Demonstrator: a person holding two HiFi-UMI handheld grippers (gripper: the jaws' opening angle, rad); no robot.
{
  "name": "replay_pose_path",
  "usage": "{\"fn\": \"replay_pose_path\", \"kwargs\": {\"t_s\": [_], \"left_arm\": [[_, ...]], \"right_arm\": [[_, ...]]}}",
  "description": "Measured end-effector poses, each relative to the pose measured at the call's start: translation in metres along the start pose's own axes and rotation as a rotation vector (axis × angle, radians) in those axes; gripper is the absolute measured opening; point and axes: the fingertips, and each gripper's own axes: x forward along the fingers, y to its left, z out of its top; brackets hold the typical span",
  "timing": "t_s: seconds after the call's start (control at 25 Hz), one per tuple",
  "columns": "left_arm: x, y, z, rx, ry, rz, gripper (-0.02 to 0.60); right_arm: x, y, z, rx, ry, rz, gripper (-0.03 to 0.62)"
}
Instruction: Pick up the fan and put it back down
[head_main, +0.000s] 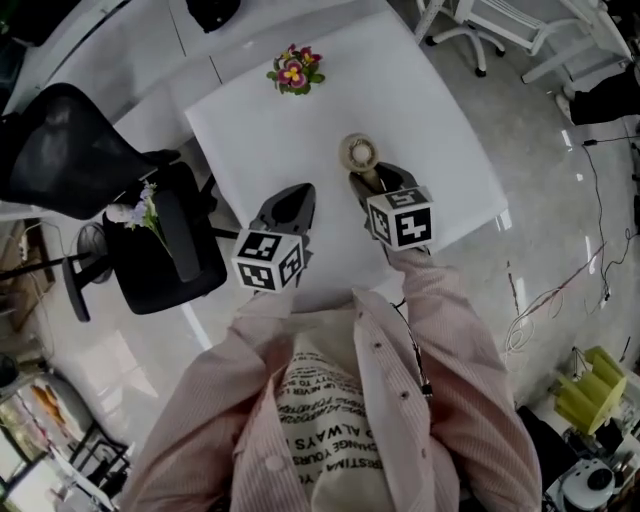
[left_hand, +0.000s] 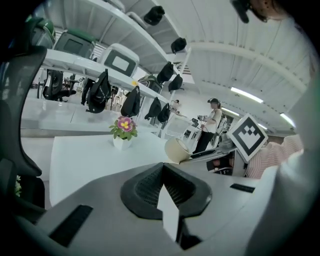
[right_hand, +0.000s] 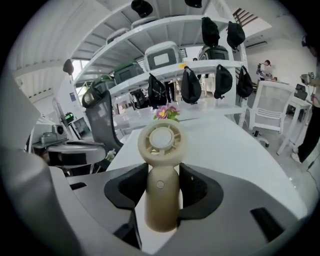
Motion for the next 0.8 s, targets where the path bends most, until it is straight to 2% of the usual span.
{"fn": "replay_pose_path", "kwargs": {"t_s": [0.32, 0.8], "left_arm": [[-0.038, -0.012, 0.037, 0.068, -0.102, -0.039, 0.002], [-0.086, -0.017, 0.100, 0.156, -0.260, -0.061, 0.002]], "right_arm": [[-0.044, 0.023, 0.036, 0.044, -0.160, 0.042, 0.186], [-0.108, 0.052, 0.097, 0.023, -0.358, 0.073, 0.186]]}}
